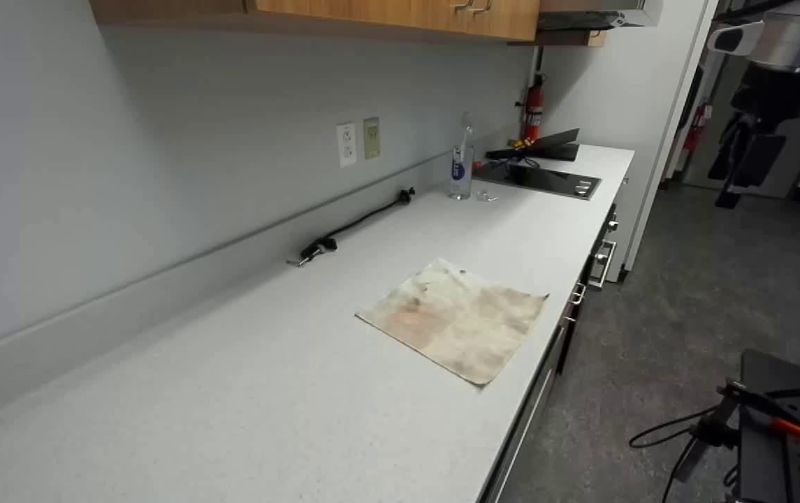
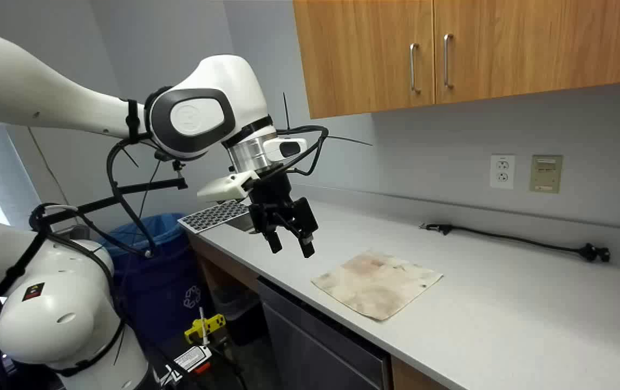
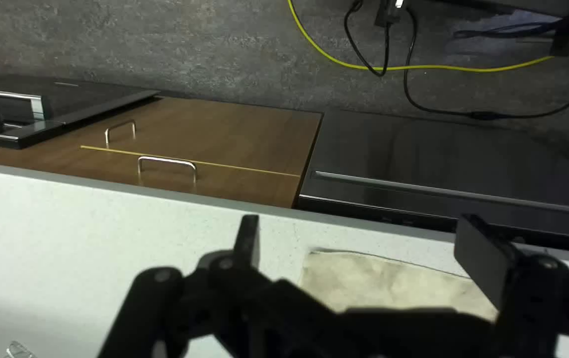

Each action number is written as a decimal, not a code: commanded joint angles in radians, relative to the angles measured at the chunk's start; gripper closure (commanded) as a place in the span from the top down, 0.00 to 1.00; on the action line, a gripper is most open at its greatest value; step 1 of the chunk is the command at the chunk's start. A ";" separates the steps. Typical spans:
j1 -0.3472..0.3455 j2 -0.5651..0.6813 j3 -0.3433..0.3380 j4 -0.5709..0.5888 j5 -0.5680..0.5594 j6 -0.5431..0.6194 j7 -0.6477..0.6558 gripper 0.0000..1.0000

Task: Fold the cloth into a triangle

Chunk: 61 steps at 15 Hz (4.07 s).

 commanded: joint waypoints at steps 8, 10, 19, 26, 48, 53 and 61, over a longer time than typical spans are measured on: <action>0.003 0.000 -0.002 0.002 -0.001 -0.003 0.001 1.00; 0.003 0.000 -0.002 0.002 -0.001 -0.003 0.001 1.00; 0.003 0.000 -0.002 0.002 -0.001 -0.003 0.001 1.00; 0.003 0.000 -0.002 0.002 -0.001 -0.003 0.001 1.00; -0.007 0.358 -0.045 0.254 0.046 0.128 -0.021 1.00; -0.012 0.413 -0.035 0.291 0.028 0.127 -0.006 1.00; 0.038 0.579 0.034 0.346 0.101 0.304 0.079 1.00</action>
